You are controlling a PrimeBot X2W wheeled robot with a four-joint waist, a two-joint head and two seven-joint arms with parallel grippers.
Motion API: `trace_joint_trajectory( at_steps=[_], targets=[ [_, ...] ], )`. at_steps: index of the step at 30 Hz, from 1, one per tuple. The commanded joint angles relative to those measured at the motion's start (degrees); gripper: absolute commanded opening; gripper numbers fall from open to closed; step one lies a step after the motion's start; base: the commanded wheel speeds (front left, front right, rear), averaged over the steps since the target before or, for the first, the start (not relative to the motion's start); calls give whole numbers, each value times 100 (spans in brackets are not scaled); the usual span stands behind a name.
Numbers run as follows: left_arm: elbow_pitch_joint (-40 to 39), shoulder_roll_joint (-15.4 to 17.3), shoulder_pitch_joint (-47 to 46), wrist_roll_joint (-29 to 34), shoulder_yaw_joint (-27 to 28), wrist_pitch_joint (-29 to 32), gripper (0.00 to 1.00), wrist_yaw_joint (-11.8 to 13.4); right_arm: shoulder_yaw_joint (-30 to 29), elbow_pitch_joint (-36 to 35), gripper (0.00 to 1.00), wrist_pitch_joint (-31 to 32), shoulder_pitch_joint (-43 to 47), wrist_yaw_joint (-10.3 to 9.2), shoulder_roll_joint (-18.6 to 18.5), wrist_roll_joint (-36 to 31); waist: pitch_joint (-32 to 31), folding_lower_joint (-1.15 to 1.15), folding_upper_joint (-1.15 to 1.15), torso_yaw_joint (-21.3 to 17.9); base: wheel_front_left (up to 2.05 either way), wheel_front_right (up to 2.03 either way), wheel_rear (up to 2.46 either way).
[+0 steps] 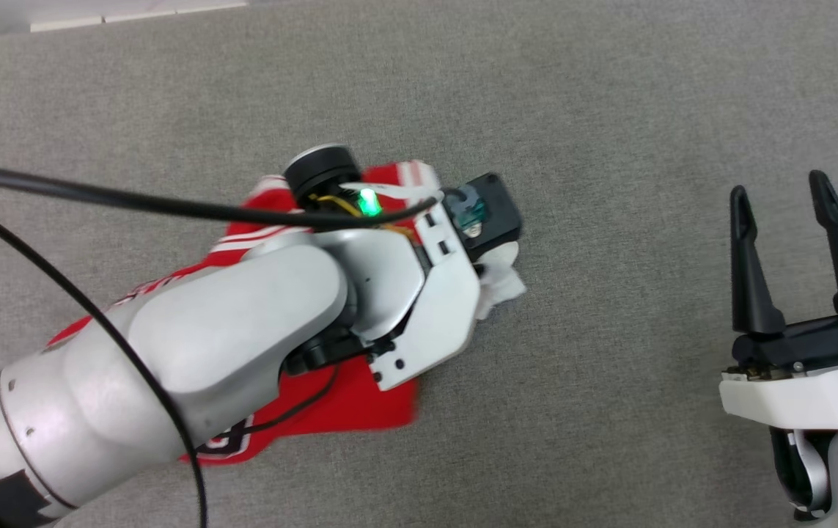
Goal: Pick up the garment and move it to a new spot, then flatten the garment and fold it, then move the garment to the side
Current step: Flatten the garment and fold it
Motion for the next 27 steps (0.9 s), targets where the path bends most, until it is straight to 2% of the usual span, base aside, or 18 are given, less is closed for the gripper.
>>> trace_joint_trajectory(
  at_steps=[1, 6, 11, 15, 18, 21, 26, 27],
  targets=[
    [-32, -56, -103, -103, -1, -188, 0, 0, -43, -28, 100, -13, 40, -6, 24, -10, -69, 0, 0, -8, 0, 0, 0],
    [97, -377, -544, -137, -3, -835, 0, 1, -191, -108, 100, -13, 5, -5, 78, 28, -69, 0, 0, -111, 0, 0, 0],
    [605, -980, -445, 187, -4, -1206, 0, 1, -355, -178, 100, -13, -20, -5, 128, 40, 80, 0, 0, -237, 0, 0, 0],
    [877, -1465, 240, 529, 2, -997, 0, 1, -386, -184, 100, -13, -49, -6, 181, 47, 204, 0, 0, -348, 0, 0, 0],
    [930, -1665, 830, 802, 6, -655, 0, 1, -404, -154, 100, -13, -81, -6, 213, 51, 266, 0, 0, -411, 0, 0, 0],
    [834, -1752, 1348, 1008, 5, -298, 0, 1, -418, -125, 100, -13, -102, -5, 239, 57, 286, 0, 0, -444, 0, 0, 0],
    [732, -1682, 1774, 1130, -1, -40, 0, 1, -432, -41, 100, -13, -113, -5, 261, 14, 184, 0, 0, -420, 0, 0, 0],
    [741, -1666, 1750, 1154, 1, -105, 27, 1, -435, -24, 100, -13, -98, -6, 264, 5, 142, 0, 0, -401, 0, 0, 0]
  ],
)
